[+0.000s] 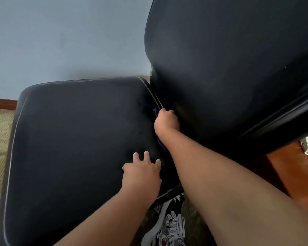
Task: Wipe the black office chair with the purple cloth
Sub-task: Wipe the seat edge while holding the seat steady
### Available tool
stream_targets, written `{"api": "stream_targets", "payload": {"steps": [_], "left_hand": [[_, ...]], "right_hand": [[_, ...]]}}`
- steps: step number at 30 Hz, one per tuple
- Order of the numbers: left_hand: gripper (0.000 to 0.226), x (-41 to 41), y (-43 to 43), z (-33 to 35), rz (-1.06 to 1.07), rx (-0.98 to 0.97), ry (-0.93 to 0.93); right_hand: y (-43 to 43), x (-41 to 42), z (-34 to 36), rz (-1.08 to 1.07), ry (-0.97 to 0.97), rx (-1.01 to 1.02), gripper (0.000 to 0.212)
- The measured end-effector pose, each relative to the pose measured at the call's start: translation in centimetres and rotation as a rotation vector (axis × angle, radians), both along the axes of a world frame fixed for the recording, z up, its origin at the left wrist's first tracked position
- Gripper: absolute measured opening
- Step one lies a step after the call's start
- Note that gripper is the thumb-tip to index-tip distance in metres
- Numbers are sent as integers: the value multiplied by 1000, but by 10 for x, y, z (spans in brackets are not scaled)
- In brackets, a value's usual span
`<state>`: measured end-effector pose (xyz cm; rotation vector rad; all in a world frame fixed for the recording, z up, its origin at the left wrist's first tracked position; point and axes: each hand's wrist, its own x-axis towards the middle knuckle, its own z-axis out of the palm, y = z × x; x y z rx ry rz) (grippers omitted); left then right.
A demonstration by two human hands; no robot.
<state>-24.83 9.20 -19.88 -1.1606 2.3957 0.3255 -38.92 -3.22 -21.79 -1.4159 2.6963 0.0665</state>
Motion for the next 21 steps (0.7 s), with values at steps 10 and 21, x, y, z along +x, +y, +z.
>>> {"api": "stream_targets", "payload": {"steps": [10,21], "left_hand": [[62,12,7,0,82,-45,146],[104,27,-2,-6,341,-9,168]], "right_hand": [[78,6,-2,75,51,155,65],[114,19,-8,-11,-23,11,64]]}}
